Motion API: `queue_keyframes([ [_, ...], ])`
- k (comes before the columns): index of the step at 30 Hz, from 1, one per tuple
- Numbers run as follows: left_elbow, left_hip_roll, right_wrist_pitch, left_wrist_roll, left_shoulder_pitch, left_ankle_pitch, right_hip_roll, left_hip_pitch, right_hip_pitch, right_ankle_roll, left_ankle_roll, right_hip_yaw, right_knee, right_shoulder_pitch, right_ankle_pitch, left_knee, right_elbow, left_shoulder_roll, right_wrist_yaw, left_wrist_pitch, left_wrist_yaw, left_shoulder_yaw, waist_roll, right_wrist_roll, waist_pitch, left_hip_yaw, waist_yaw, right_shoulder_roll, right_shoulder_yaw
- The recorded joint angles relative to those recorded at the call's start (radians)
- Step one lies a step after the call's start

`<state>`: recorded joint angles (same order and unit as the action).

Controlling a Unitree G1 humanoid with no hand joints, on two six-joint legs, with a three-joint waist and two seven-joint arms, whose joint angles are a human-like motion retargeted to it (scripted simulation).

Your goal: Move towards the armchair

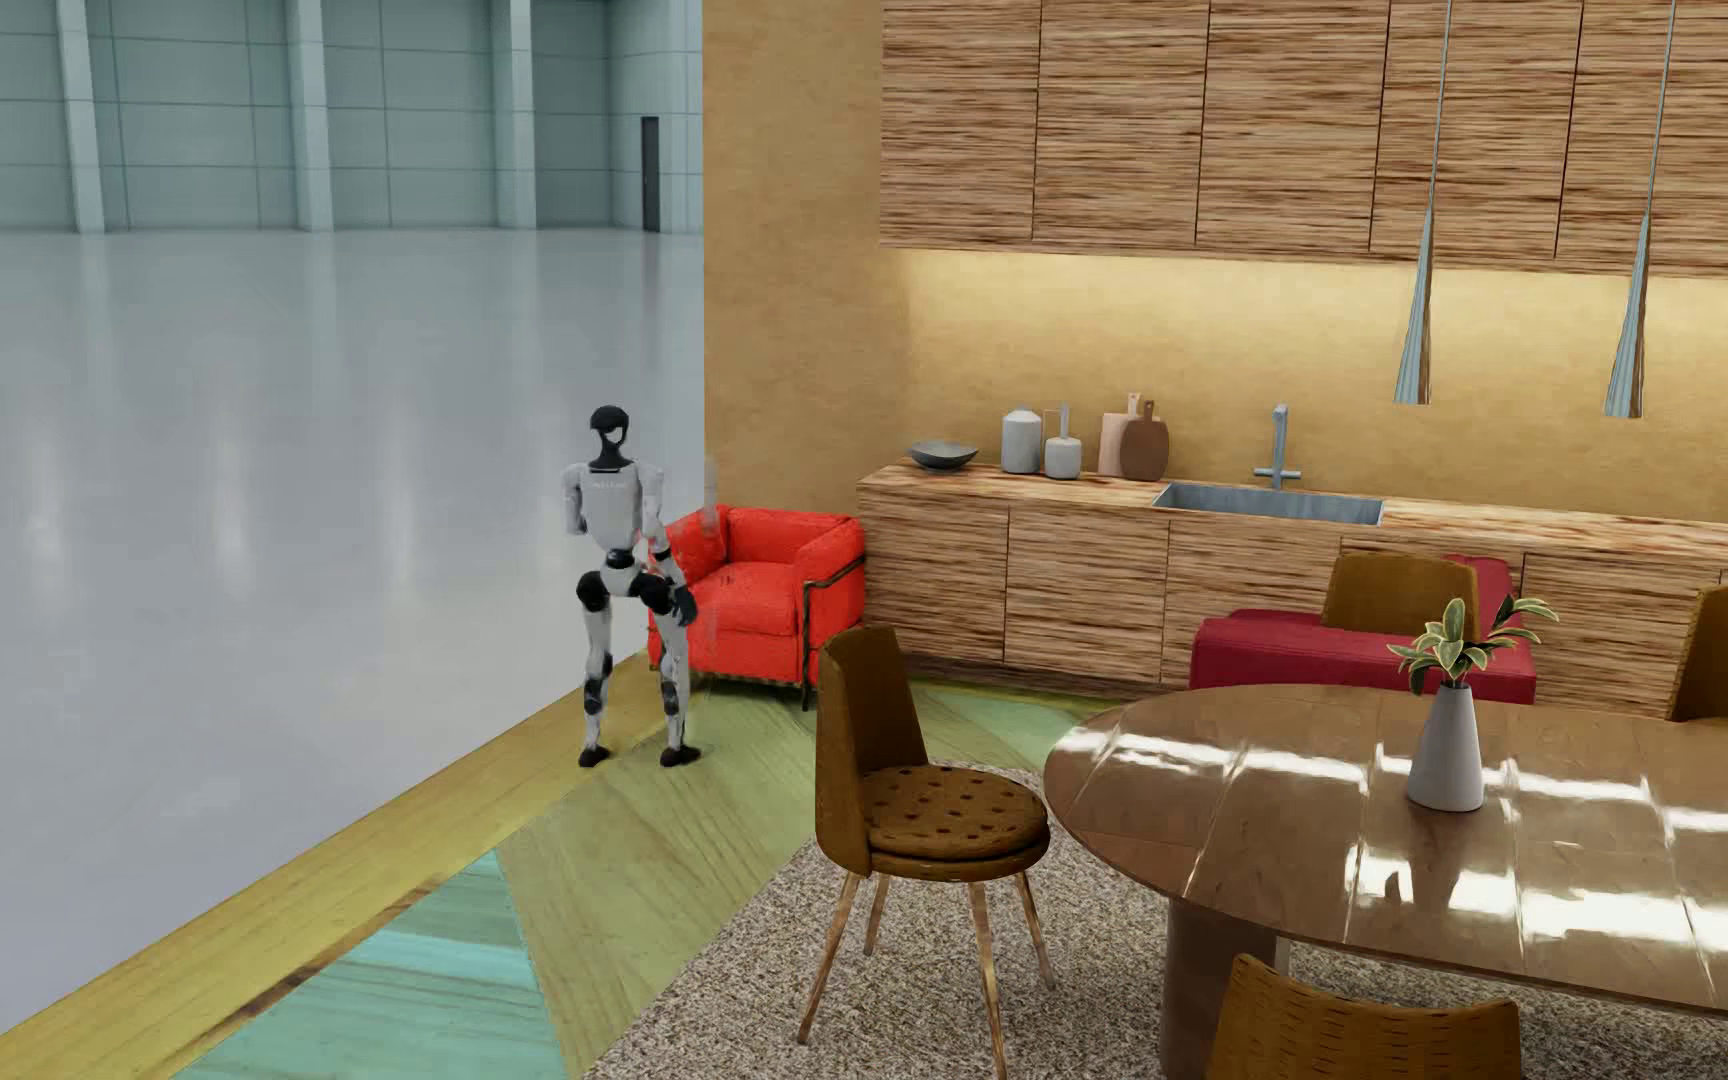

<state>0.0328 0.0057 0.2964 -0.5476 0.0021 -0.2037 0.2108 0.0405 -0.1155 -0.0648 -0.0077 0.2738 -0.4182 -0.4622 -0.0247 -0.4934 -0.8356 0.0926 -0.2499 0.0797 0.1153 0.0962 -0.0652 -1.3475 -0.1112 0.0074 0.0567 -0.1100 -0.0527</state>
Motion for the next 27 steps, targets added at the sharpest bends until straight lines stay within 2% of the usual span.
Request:
queue_keyframes([
  [1,-0.013,0.001,-0.027,0.025,0.005,0.015,-0.006,0.0,0.03,0.009,-0.006,0.023,0.035,-0.008,-0.017,-0.009,0.019,0.01,-0.008,-0.017,0.013,-0.024,-0.001,0.027,0.001,-0.013,-0.005,0.034,-0.049],
  [2,-0.046,0.006,-0.002,0.009,0.015,0.042,-0.016,0.015,0.055,0.014,-0.012,0.039,0.064,0.006,-0.019,-0.049,0.034,0.019,-0.013,-0.044,0.023,-0.054,0.003,0.078,-0.002,-0.024,-0.011,0.081,-0.119],
  [3,-0.11,0.011,0.061,-0.031,0.028,0.077,-0.025,0.054,0.067,0.019,-0.023,0.052,0.073,0.038,-0.025,-0.122,0.056,0.013,0.018,-0.088,0.035,-0.087,0.011,0.12,-0.008,-0.039,-0.015,0.129,-0.18],
  [4,-0.209,0.017,0.117,-0.07,0.036,0.118,-0.031,0.11,0.065,0.022,-0.043,0.061,0.059,0.076,-0.045,-0.217,0.09,-0.006,0.093,-0.155,0.039,-0.118,0.022,0.13,-0.014,-0.054,-0.019,0.166,-0.207],
  [5,-0.336,0.024,0.141,-0.098,0.039,0.153,-0.038,0.163,0.062,0.028,-0.097,0.07,0.049,0.121,-0.063,-0.303,0.123,-0.024,0.172,-0.243,0.027,-0.149,0.032,0.134,-0.018,-0.065,-0.02,0.19,-0.212],
  [6,-0.483,0.033,0.139,-0.118,0.04,0.169,-0.049,0.201,0.064,0.035,-0.164,0.073,0.051,0.173,-0.076,-0.368,0.15,-0.032,0.228,-0.337,-0.004,-0.173,0.041,0.145,-0.02,-0.075,-0.017,0.2,-0.203],
  [7,-0.648,0.048,0.119,-0.146,0.041,0.143,-0.063,0.221,0.07,0.039,-0.185,0.074,0.056,0.231,-0.085,-0.395,0.172,-0.023,0.254,-0.42,-0.063,-0.18,0.049,0.165,-0.02,-0.086,-0.014,0.2,-0.191],
  [8,-0.815,0.1,0.075,-0.204,0.055,0.081,-0.081,0.218,0.078,0.045,-0.16,0.067,0.071,0.291,-0.088,-0.364,0.186,0.0,0.25,-0.478,-0.152,-0.153,0.058,0.194,-0.018,-0.052,-0.009,0.188,-0.182],
  [9,-0.954,0.165,0.019,-0.331,0.085,0.029,-0.103,0.189,0.089,0.049,-0.108,0.054,0.097,0.361,-0.085,-0.272,0.188,0.026,0.224,-0.482,-0.286,-0.045,0.068,0.226,-0.014,0.014,-0.004,0.168,-0.169],
  [10,-1.025,0.207,-0.039,-0.472,0.129,0.012,-0.128,0.14,0.099,0.049,-0.068,0.036,0.125,0.426,-0.081,-0.134,0.191,0.047,0.192,-0.399,-0.422,0.083,0.079,0.247,-0.008,0.069,-0.001,0.144,-0.148],
  [11,-1.036,0.209,-0.085,-0.527,0.182,0.036,-0.15,0.085,0.111,0.052,-0.109,0.021,0.156,0.475,-0.076,0.021,0.209,0.047,0.175,-0.319,-0.496,0.108,0.091,0.254,0.0,0.078,-0.004,0.12,-0.122],
  [12,-1.018,0.222,-0.117,-0.488,0.242,0.017,-0.169,0.046,0.121,0.052,-0.123,0.014,0.175,0.504,-0.075,0.087,0.247,0.025,0.179,-0.297,-0.502,0.023,0.104,0.247,0.008,0.083,-0.009,0.099,-0.094],
  [14,-0.961,0.237,-0.147,-0.361,0.336,0.024,-0.187,-0.001,0.145,0.051,-0.144,0.012,0.206,0.514,-0.075,0.159,0.34,-0.046,0.254,-0.321,-0.431,-0.194,0.121,0.244,0.02,0.1,-0.021,0.075,-0.066],
  [15,-0.919,0.238,-0.151,-0.347,0.364,0.031,-0.187,-0.011,0.15,0.049,-0.146,0.014,0.207,0.505,-0.079,0.171,0.365,-0.072,0.308,-0.325,-0.371,-0.247,0.125,0.265,0.023,0.103,-0.027,0.084,-0.073],
  [16,-0.881,0.237,-0.144,-0.368,0.38,0.036,-0.184,-0.013,0.153,0.046,-0.146,0.02,0.202,0.491,-0.084,0.173,0.371,-0.083,0.339,-0.316,-0.308,-0.259,0.126,0.302,0.026,0.102,-0.033,0.1,-0.088],
  [18,-0.833,0.227,-0.109,-0.428,0.367,0.043,-0.173,-0.017,0.16,0.039,-0.143,0.039,0.191,0.456,-0.094,0.183,0.345,-0.086,0.315,-0.301,-0.236,-0.24,0.126,0.359,0.032,0.093,-0.043,0.113,-0.105],
  [19,-0.816,0.222,-0.077,-0.442,0.346,0.046,-0.169,-0.024,0.167,0.036,-0.143,0.051,0.192,0.438,-0.095,0.198,0.314,-0.088,0.292,-0.3,-0.223,-0.237,0.125,0.342,0.035,0.083,-0.046,0.106,-0.096],
  [22,-0.727,0.212,0.044,-0.436,0.277,0.062,-0.166,-0.054,0.205,0.03,-0.147,0.097,0.214,0.4,-0.082,0.25,0.135,-0.095,0.252,-0.284,-0.218,-0.227,0.121,0.213,0.043,0.048,-0.044,0.1,-0.06],
  [23,-0.7,0.211,0.072,-0.447,0.25,0.065,-0.167,-0.061,0.215,0.028,-0.148,0.111,0.216,0.387,-0.082,0.26,0.069,-0.087,0.218,-0.275,-0.206,-0.208,0.12,0.199,0.045,0.035,-0.043,0.106,-0.074],
  [25,-0.649,0.206,0.096,-0.398,0.202,0.065,-0.164,-0.07,0.236,0.025,-0.148,0.142,0.217,0.34,-0.09,0.27,-0.01,-0.084,0.118,-0.238,-0.193,-0.207,0.116,0.178,0.049,0.007,-0.041,0.112,-0.091],
  [27,-0.604,0.194,0.071,-0.34,0.163,0.06,-0.157,-0.066,0.263,0.019,-0.148,0.179,0.227,0.273,-0.104,0.257,-0.009,-0.082,0.068,-0.206,-0.18,-0.194,0.11,0.152,0.05,-0.026,-0.038,0.116,-0.099],
])
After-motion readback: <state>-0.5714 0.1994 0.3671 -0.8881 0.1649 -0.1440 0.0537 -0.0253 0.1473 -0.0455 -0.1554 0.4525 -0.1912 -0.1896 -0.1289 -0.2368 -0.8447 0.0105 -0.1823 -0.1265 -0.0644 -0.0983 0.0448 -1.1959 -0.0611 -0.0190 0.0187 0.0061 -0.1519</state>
